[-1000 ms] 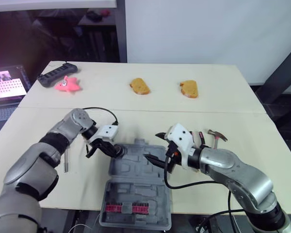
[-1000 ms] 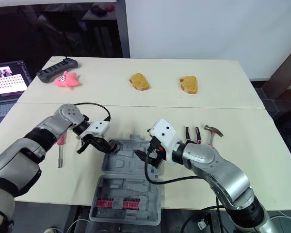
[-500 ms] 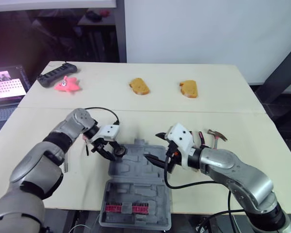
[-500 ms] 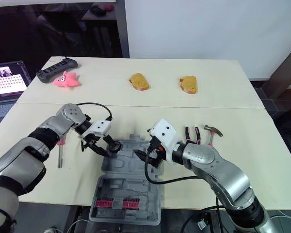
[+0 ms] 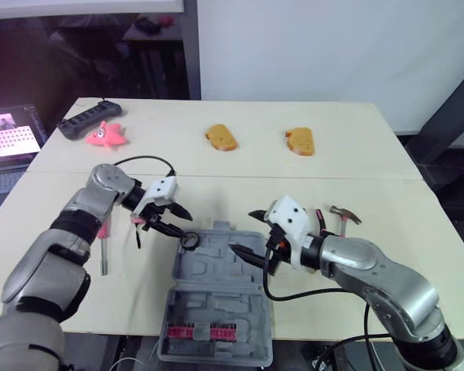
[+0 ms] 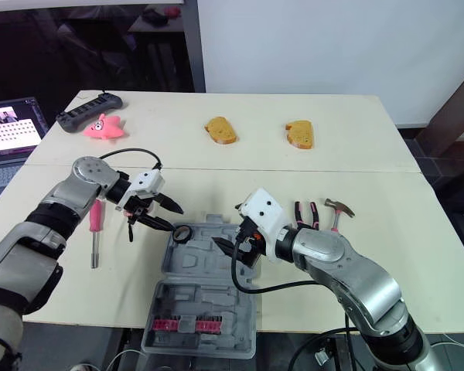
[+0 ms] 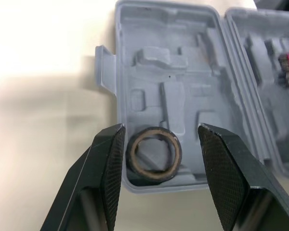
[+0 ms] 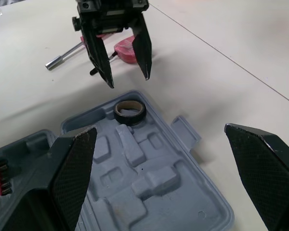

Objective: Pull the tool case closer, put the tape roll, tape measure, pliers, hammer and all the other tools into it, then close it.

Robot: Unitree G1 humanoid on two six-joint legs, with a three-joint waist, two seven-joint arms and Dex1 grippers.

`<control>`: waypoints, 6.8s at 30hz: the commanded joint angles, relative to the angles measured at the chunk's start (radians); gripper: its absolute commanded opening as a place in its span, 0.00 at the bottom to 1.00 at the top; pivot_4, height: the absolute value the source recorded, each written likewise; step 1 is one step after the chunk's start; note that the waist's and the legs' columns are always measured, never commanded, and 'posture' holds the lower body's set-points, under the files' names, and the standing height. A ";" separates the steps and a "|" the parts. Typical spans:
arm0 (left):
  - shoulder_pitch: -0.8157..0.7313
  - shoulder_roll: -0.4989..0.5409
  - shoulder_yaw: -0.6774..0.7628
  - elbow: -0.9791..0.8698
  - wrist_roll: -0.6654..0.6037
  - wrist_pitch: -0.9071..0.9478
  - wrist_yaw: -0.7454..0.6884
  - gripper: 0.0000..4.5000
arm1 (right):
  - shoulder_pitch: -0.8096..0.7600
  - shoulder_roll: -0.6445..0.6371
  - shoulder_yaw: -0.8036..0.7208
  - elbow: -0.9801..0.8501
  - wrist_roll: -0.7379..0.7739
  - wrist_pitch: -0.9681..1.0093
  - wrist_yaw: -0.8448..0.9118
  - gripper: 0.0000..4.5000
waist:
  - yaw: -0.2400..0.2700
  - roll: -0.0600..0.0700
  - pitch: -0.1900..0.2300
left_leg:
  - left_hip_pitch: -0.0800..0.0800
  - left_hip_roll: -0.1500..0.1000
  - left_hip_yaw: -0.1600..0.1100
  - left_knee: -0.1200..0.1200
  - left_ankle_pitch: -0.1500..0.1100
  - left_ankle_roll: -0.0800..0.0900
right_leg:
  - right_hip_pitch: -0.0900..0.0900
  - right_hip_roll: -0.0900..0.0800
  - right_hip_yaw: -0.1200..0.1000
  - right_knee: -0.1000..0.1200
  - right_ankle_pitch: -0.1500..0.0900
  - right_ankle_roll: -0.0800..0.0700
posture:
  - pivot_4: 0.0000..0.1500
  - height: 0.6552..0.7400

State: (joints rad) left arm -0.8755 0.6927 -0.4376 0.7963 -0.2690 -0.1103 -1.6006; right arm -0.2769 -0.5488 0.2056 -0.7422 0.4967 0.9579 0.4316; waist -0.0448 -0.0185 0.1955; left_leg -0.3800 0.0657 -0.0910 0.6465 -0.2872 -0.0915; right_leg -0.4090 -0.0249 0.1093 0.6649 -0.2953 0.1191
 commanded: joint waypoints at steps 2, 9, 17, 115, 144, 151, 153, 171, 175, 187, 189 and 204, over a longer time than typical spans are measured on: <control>0.070 -0.006 0.113 -0.120 -0.013 0.084 0.067 0.40 | 0.004 0.007 -0.022 -0.029 0.009 -0.009 0.001 1.00 | 0.000 0.000 0.000 | 0.000 0.000 0.000 0.000 0.000 0.000 | 0.000 0.000 0.000 0.000 0.000 0.000 | 1.00 1.00; 0.191 -0.024 0.173 -0.235 0.014 0.125 0.125 0.40 | 0.011 0.003 -0.028 -0.030 0.011 -0.010 0.008 1.00 | 0.001 0.000 0.000 | 0.000 0.000 0.000 0.000 0.000 0.000 | 0.000 0.000 0.000 0.000 0.000 0.000 | 1.00 1.00; 0.263 -0.103 0.226 -0.219 0.046 0.039 0.236 0.40 | 0.018 0.004 -0.028 -0.030 0.006 -0.009 0.005 1.00 | 0.002 0.000 0.000 | 0.000 0.000 0.000 0.000 0.000 0.000 | 0.000 0.000 0.000 0.000 0.000 0.000 | 1.00 1.00; 0.905 -0.369 0.772 -1.119 -0.115 0.760 1.500 0.99 | -0.050 -0.054 -0.081 0.113 0.126 -0.266 0.277 1.00 | 0.007 -0.001 -0.001 | 0.006 -0.001 0.002 0.001 -0.001 0.002 | 0.006 -0.002 0.001 -0.001 -0.002 0.000 | 1.00 1.00; 0.729 -0.463 0.683 -0.764 -0.006 0.770 1.526 0.00 | -0.053 -0.056 -0.082 0.040 0.127 -0.183 0.211 1.00 | 0.011 0.008 -0.007 | 0.007 -0.001 0.002 0.001 -0.001 0.001 | 0.008 -0.002 0.001 -0.002 -0.002 0.001 | 1.00 1.00; 0.753 -0.451 0.669 -0.793 0.000 0.776 1.507 0.00 | -0.055 -0.056 -0.080 0.039 0.131 -0.168 0.205 1.00 | 0.009 0.008 -0.007 | 0.007 -0.001 0.002 0.000 -0.001 0.001 | 0.008 -0.002 0.001 -0.002 -0.002 0.001 | 1.00 1.00; 0.791 -0.431 0.651 -0.832 0.009 0.765 1.481 0.00 | -0.054 -0.058 -0.078 0.037 0.128 -0.163 0.203 1.00 | 0.007 0.008 -0.007 | 0.007 -0.001 0.002 0.000 -0.001 0.001 | 0.008 -0.002 0.001 -0.002 -0.002 0.001 | 1.00 1.00; 1.515 -0.313 0.664 -1.235 -0.007 0.591 1.209 0.00 | -0.014 -0.076 -0.092 0.017 0.140 -0.127 0.207 1.00 | -0.007 0.009 -0.007 | 0.006 -0.001 0.006 -0.003 -0.002 0.002 | 0.005 -0.002 0.006 -0.011 -0.005 -0.004 | 1.00 1.00; 1.635 -0.307 0.708 -1.218 -0.030 0.496 1.122 0.00 | -0.008 -0.077 -0.093 0.011 0.144 -0.121 0.205 1.00 | -0.016 0.008 -0.007 | 0.005 -0.001 0.008 -0.004 -0.003 0.002 | 0.005 -0.002 0.007 -0.014 -0.005 -0.004 | 1.00 1.00; 1.655 -0.255 0.727 -0.997 -0.003 0.294 0.990 0.00 | -0.020 -0.074 -0.082 0.024 0.142 -0.114 0.199 1.00 | -0.026 0.012 -0.009 | 0.005 -0.001 0.010 -0.006 -0.003 0.003 | 0.002 -0.002 0.009 -0.014 -0.005 -0.005 | 1.00 1.00; 1.646 -0.254 0.725 -0.967 0.001 0.269 0.980 0.00 | -0.020 -0.073 -0.080 0.027 0.139 -0.115 0.198 1.00 | -0.025 0.015 -0.011 | 0.006 -0.001 0.010 -0.007 -0.003 0.003 | 0.002 -0.002 0.009 -0.014 -0.005 -0.005 | 1.00 1.00; 1.617 -0.026 0.864 -0.776 -0.149 0.019 0.572 0.98 | -0.002 -0.060 -0.076 0.022 0.131 -0.139 0.193 1.00 | -0.028 0.016 -0.014 | 0.007 0.000 0.008 -0.016 -0.003 0.003 | -0.004 0.001 0.010 -0.014 -0.003 -0.008 | 1.00 1.00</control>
State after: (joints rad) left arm 0.7271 0.6310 0.3832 0.0187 -0.3847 -0.1112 -0.9673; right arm -0.2771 -0.6172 0.1359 -0.6996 0.6273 0.8401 0.6290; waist -0.0731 -0.0028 0.1811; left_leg -0.3737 0.0652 -0.0832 0.6306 -0.2898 -0.0886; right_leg -0.4137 -0.0239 0.1195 0.6510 -0.2986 0.1108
